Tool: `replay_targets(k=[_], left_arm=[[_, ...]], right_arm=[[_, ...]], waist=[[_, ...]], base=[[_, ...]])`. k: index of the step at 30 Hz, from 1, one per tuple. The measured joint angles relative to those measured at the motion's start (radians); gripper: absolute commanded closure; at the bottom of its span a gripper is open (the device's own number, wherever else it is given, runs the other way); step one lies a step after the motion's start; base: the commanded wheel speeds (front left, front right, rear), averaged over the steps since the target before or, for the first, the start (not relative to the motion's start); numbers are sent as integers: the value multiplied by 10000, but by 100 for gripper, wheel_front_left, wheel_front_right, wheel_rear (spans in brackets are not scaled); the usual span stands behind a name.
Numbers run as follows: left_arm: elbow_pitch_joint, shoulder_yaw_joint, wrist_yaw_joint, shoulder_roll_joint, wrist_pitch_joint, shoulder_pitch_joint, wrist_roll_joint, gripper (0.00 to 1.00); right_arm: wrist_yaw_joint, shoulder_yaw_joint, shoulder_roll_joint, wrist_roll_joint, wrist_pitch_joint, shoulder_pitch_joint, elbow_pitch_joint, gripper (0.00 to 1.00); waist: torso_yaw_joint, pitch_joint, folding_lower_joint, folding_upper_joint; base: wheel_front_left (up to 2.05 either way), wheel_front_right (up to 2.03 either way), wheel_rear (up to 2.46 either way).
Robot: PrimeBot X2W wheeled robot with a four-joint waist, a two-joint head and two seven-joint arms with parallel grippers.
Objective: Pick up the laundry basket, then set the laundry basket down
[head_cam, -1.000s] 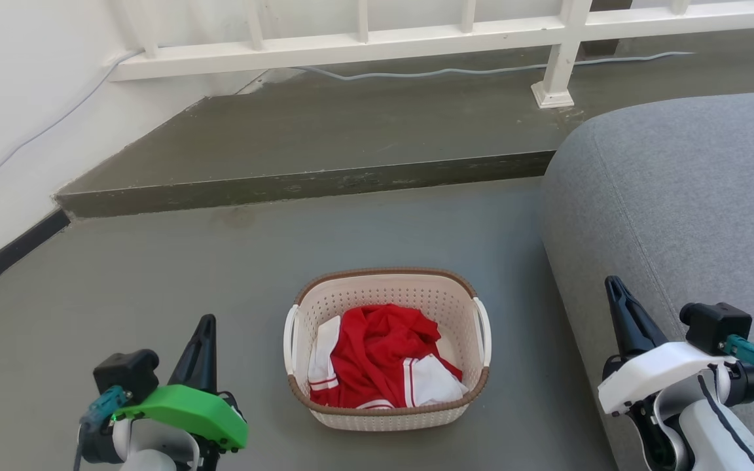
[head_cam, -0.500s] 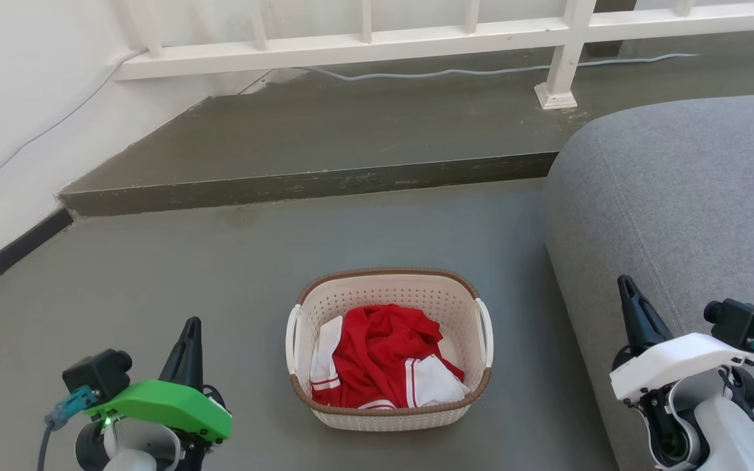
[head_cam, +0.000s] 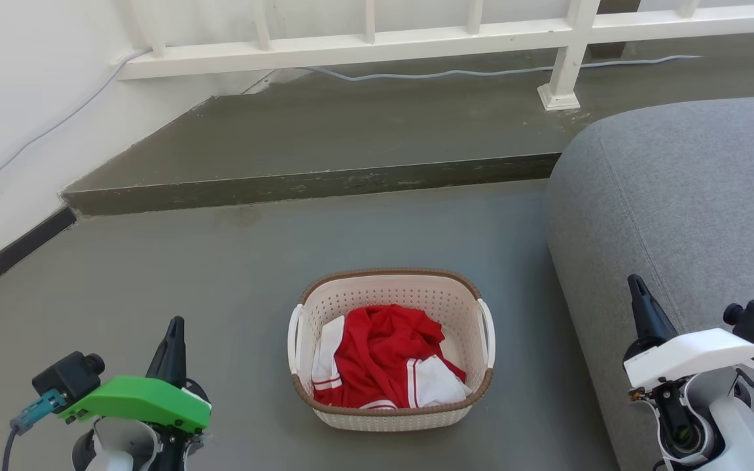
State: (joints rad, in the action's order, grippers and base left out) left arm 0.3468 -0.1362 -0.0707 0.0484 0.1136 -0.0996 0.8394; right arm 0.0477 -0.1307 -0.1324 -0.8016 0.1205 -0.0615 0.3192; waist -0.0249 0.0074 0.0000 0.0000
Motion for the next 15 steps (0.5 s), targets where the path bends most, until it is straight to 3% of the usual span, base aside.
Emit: replay_targets(k=[15], left_arm=[[-115,520,-98,-15,-608,0,1799,100]], right_arm=[[157,656,194,-1929,-594,-11,-65,100]], waist=[[61,-12,0,0]], base=[[0,0,0]])
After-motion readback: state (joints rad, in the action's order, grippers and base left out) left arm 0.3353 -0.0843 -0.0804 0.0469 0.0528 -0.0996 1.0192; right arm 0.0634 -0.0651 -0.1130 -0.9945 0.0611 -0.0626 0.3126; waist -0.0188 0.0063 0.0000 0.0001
